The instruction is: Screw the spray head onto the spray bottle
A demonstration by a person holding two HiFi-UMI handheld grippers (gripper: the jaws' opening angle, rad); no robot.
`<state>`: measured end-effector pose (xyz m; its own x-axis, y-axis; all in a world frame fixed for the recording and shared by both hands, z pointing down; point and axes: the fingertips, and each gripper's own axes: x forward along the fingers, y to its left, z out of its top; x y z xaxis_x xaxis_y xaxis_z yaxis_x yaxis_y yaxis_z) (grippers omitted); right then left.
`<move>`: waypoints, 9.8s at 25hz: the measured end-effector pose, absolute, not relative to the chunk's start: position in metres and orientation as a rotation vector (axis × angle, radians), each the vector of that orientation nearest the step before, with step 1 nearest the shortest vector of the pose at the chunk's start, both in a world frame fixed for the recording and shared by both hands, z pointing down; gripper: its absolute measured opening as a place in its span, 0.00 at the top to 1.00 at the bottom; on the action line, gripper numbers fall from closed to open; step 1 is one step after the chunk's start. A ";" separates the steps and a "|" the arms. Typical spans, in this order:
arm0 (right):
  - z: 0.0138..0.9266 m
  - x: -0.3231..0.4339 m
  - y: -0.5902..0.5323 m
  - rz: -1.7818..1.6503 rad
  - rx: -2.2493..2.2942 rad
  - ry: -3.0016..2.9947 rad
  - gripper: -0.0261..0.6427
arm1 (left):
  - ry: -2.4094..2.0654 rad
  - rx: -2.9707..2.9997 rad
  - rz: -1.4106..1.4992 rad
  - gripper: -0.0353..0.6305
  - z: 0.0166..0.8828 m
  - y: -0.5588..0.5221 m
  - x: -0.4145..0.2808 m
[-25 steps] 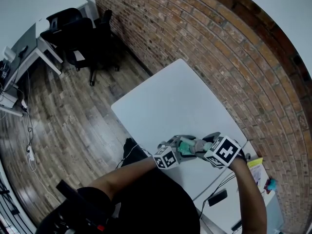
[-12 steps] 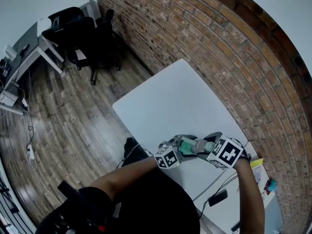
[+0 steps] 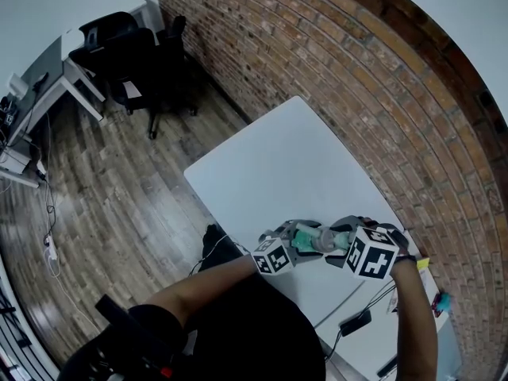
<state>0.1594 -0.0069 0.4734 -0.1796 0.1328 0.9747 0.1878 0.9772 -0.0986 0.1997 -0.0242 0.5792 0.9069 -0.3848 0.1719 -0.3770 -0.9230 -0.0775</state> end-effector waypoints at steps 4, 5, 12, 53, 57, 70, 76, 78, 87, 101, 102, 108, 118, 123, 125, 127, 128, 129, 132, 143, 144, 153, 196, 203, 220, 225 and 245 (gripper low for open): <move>0.478 0.168 -0.014 -0.120 -0.250 -1.668 0.56 | 0.606 -3.025 -0.288 0.42 0.580 -0.024 0.199; 0.479 0.167 -0.015 -0.138 -0.261 -1.659 0.56 | 0.608 -3.025 -0.288 0.42 0.579 -0.024 0.199; 0.486 0.161 -0.011 -0.254 -0.351 -1.618 0.56 | 0.615 -3.024 -0.282 0.42 0.580 -0.025 0.199; 0.502 0.158 -0.013 -0.104 -0.283 -1.626 0.56 | 0.617 -3.033 -0.281 0.42 0.580 -0.024 0.199; 0.502 0.157 -0.015 -0.057 -0.235 -1.638 0.56 | 0.618 -3.035 -0.280 0.42 0.581 -0.025 0.198; 0.500 0.155 -0.021 0.134 -0.008 -1.687 0.56 | 0.627 -3.036 -0.280 0.42 0.580 -0.022 0.197; 0.499 0.155 -0.022 0.147 0.023 -1.692 0.56 | 0.628 -3.028 -0.264 0.42 0.579 -0.024 0.198; 0.500 0.156 -0.023 0.151 0.035 -1.690 0.56 | 0.633 -3.027 -0.261 0.42 0.579 -0.024 0.198; 0.503 0.159 -0.024 0.214 0.100 -1.646 0.56 | 0.634 -3.035 -0.270 0.42 0.580 -0.024 0.197; 0.502 0.161 -0.026 0.268 0.139 -1.664 0.56 | 0.642 -3.035 -0.266 0.42 0.580 -0.025 0.197; 0.502 0.162 -0.025 0.265 0.138 -1.669 0.56 | 0.640 -3.035 -0.265 0.42 0.580 -0.025 0.198; 0.505 0.155 -0.019 0.136 0.072 -1.735 0.55 | 0.641 -3.037 -0.260 0.41 0.579 -0.025 0.198; 0.482 0.158 -0.008 -0.011 -0.104 -1.728 0.55 | 0.638 -3.048 -0.275 0.41 0.581 -0.024 0.198; 0.479 0.163 0.000 -0.151 -0.260 -1.675 0.55 | 0.638 -3.052 -0.281 0.41 0.581 -0.024 0.198; 0.482 0.164 -0.004 -0.191 -0.268 -1.644 0.55 | 0.636 -3.055 -0.285 0.41 0.581 -0.024 0.198; 0.485 0.163 -0.007 -0.199 -0.262 -1.635 0.55 | 0.636 -3.054 -0.285 0.41 0.580 -0.024 0.198; 0.487 0.161 -0.008 -0.196 -0.257 -1.637 0.55 | 0.638 -3.053 -0.284 0.41 0.580 -0.024 0.198; 0.488 0.160 -0.008 -0.195 -0.252 -1.638 0.55 | 0.639 -3.052 -0.283 0.41 0.581 -0.024 0.198; 0.493 0.159 -0.010 -0.199 -0.245 -1.626 0.55 | 0.644 -3.049 -0.276 0.41 0.580 -0.024 0.197; 0.501 0.158 -0.010 -0.196 -0.207 -1.617 0.56 | 0.668 -3.044 -0.271 0.41 0.581 -0.022 0.197; 0.501 0.158 -0.010 -0.191 -0.204 -1.620 0.56 | 0.668 -3.043 -0.270 0.41 0.581 -0.023 0.197; 0.500 0.156 -0.013 -0.057 -0.085 -1.688 0.56 | 0.645 -3.052 -0.286 0.41 0.581 -0.022 0.197; 0.479 0.169 -0.026 0.389 0.559 -1.870 0.56 | 0.450 -3.118 -0.336 0.41 0.585 -0.017 0.200; 0.444 0.175 -0.015 0.149 0.322 -1.896 0.56 | 0.410 -3.123 -0.345 0.41 0.587 -0.018 0.201; 0.473 0.173 -0.015 -0.559 -0.436 -1.558 0.56 | 0.395 -3.142 -0.368 0.41 0.589 -0.019 0.200; 0.485 0.169 -0.012 -0.587 -0.500 -1.548 0.56 | 0.365 -3.146 -0.368 0.41 0.589 -0.018 0.201; 0.496 0.168 -0.011 -0.521 -0.464 -1.571 0.57 | 0.353 -3.145 -0.372 0.41 0.587 -0.018 0.199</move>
<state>0.1683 -0.0110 0.4962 -0.0637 -0.0170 0.9978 0.5829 0.8109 0.0511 0.1995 -0.0179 0.5867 0.9482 -0.2132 0.2355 -0.2237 -0.9745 0.0186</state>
